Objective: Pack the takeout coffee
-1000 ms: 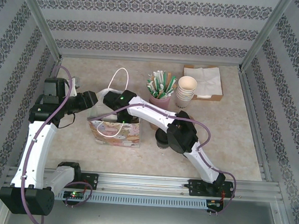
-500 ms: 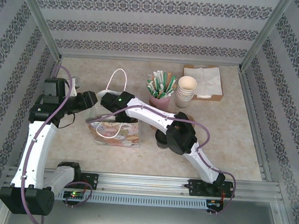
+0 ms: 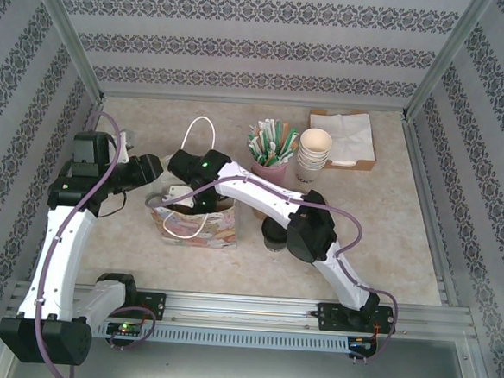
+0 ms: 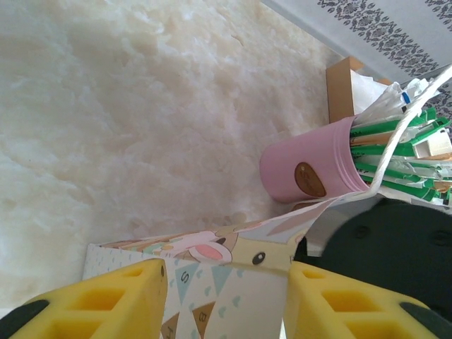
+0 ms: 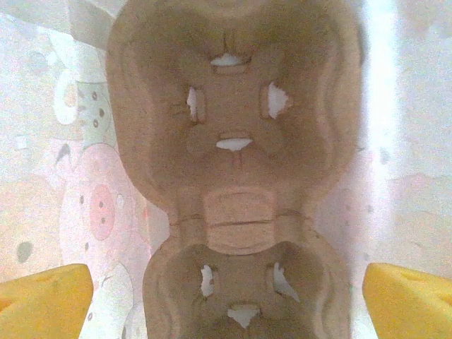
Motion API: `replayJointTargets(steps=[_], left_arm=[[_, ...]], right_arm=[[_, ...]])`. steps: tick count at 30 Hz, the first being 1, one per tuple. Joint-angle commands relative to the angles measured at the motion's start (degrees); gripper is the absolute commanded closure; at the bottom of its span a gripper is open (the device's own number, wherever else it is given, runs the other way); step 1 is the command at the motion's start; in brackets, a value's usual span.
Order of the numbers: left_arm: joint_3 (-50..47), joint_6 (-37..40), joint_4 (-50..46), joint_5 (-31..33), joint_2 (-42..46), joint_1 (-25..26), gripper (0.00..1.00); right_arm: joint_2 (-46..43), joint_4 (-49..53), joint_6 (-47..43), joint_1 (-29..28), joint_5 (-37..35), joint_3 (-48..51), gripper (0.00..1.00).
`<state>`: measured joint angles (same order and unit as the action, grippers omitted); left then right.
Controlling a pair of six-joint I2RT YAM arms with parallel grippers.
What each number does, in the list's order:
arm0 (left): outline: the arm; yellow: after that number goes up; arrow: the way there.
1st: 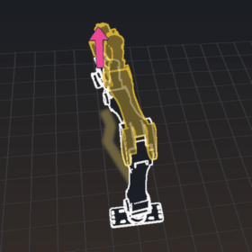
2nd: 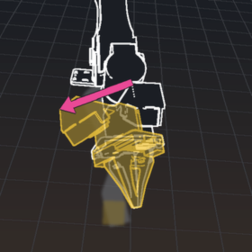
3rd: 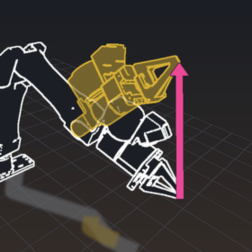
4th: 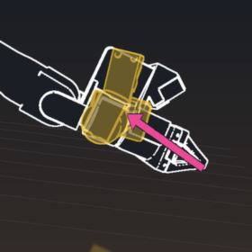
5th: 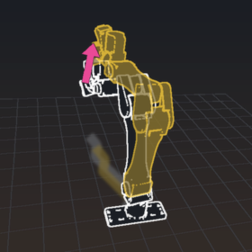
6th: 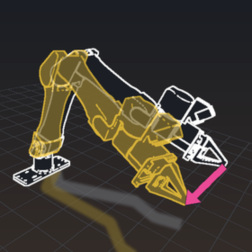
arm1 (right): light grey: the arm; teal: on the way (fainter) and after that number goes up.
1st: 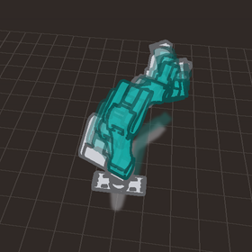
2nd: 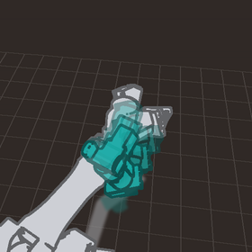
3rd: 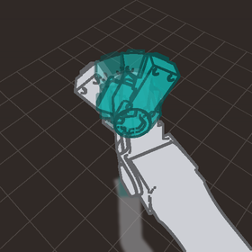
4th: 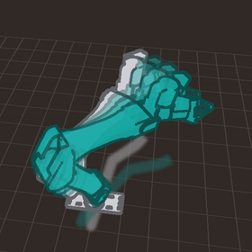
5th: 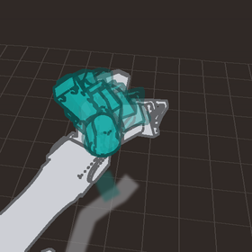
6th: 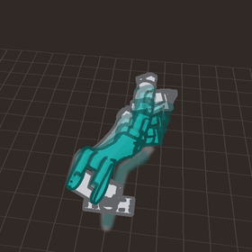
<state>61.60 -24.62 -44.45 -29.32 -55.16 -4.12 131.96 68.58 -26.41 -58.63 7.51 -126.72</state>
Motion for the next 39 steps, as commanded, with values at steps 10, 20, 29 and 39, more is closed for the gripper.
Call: replayJointTargets(steps=[10,20,29,39], left_arm=[[-1.44,0.87,-1.29,0.23,2.11,0.43,0.56],[-1.42,1.94,-1.37,0.42,1.50,0.43,0.59],[-0.94,3.16,-1.84,1.55,0.63,0.43,0.59],[-1.02,3.61,-1.43,1.38,-0.12,0.43,0.60]], right_arm=[[-6.13,-0.46,3.87,-1.04,-2.86,-2.13,0.05],[-9.30,-0.09,4.52,-1.40,-0.72,-2.99,0.11],[-12.76,-1.11,4.98,-1.49,-0.46,-2.49,0.15],[-17.35,-3.22,5.44,-2.01,-1.45,-0.70,0.11]])
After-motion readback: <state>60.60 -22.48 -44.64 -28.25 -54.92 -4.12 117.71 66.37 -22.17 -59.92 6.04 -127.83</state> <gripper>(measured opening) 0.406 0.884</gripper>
